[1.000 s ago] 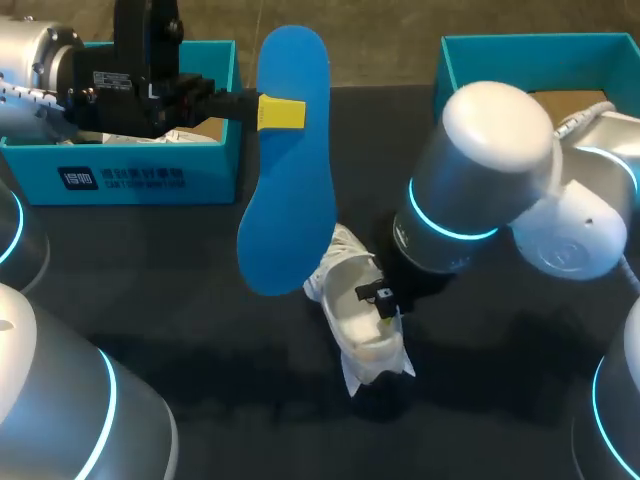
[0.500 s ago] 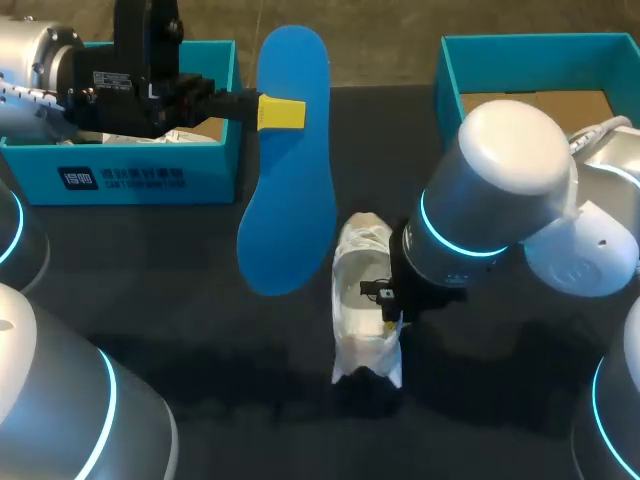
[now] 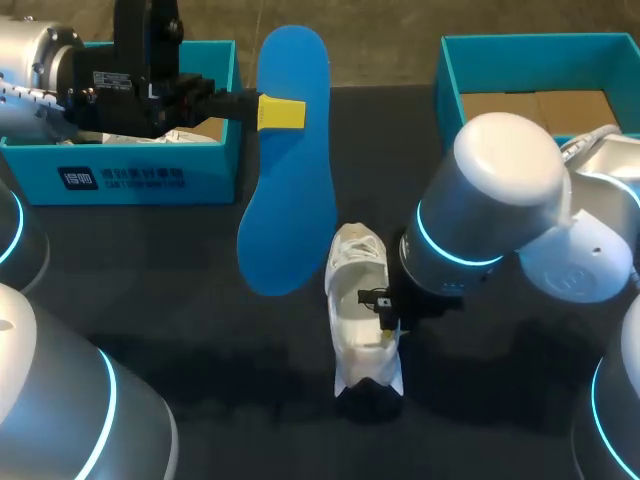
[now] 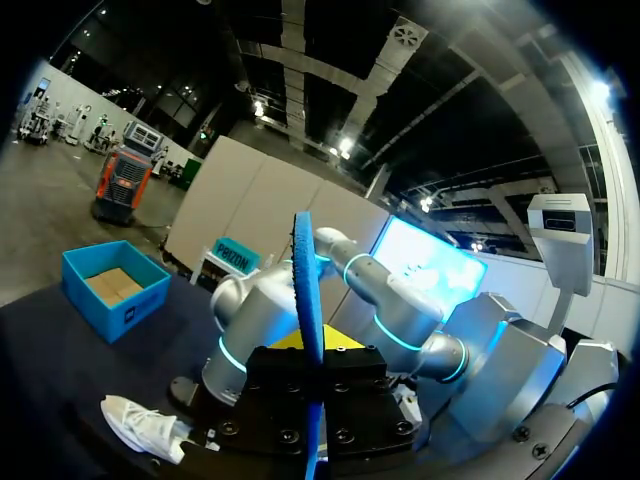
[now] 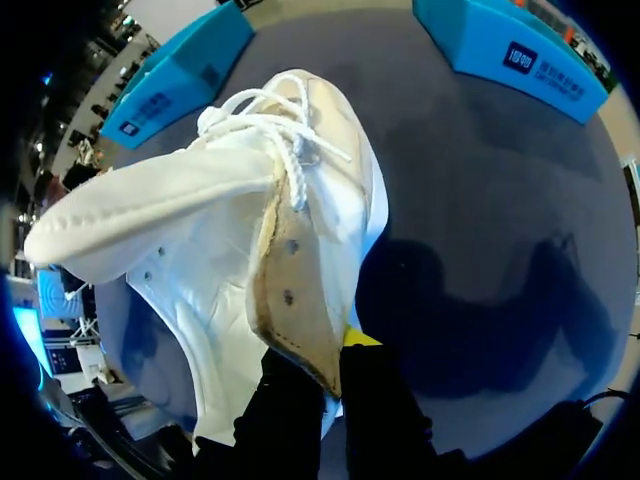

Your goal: Take the shoe out of the shoebox, open the shoe tongue, remove and reinsert the insole, then place the shoe into the shoebox

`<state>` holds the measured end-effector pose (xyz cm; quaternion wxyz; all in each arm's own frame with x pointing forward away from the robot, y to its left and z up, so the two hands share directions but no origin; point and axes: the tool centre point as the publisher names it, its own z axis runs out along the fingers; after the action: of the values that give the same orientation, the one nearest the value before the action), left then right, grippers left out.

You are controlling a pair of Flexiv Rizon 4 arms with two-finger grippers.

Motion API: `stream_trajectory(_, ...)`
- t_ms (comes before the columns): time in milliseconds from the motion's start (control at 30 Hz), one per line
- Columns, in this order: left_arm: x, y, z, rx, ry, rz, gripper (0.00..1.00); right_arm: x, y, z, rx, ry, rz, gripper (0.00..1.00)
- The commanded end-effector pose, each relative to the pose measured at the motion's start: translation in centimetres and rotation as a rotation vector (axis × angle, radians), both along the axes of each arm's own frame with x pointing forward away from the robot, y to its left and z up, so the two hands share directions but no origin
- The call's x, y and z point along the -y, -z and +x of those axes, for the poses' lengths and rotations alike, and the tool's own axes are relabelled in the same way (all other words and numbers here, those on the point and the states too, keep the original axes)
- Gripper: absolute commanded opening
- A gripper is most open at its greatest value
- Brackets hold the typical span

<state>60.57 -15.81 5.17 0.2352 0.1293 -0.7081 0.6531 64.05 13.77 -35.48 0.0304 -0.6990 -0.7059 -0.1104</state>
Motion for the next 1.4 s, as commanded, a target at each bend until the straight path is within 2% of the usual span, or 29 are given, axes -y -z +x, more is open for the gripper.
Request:
stream_trajectory(33, 0.1, 0.0, 0.0, -0.001, 0.0, 0.002, 0.0, -0.3, 1.2, 0.5, -0.006, -0.02, 0.017, 0.0)
stream_trajectory(933, 0.1, 0.0, 0.0, -0.001, 0.0, 0.002, 0.0, 0.2, 4.3, 1.8, -0.033, 0.014, 0.091, 0.0)
stream_trajectory(967, 0.1, 0.0, 0.0, -0.001, 0.0, 0.002, 0.0, 0.2, 4.2, 1.8, -0.034, 0.015, 0.092, 0.03)
stream_trajectory(1033, 0.1, 0.0, 0.0, -0.001, 0.0, 0.002, 0.0, 0.0, 3.8, 1.7, -0.033, 0.016, 0.09, 0.17)
stream_trajectory(1067, 0.1, 0.0, 0.0, -0.001, 0.0, 0.002, 0.0, 0.0, 3.6, 1.7, -0.032, 0.018, 0.087, 0.28)
stream_trajectory(1100, 0.1, 0.0, 0.0, -0.001, 0.0, 0.002, 0.0, 0.0, 3.3, 1.6, -0.03, 0.022, 0.084, 0.48)
stream_trajectory(1133, 0.1, 0.0, 0.0, -0.001, 0.0, 0.002, 0.0, 0.0, 3.0, 1.5, -0.028, 0.024, 0.082, 0.93)
stream_trajectory(1167, 0.1, 0.0, 0.0, -0.001, 0.0, 0.002, 0.0, 0.0, 2.7, 1.4, -0.024, 0.028, 0.078, 1.0)
stream_trajectory(1400, 0.1, 0.0, 0.0, -0.001, 0.0, 0.002, 0.0, 0.4, 0.2, 1.0, -0.032, 0.039, 0.098, 1.0)
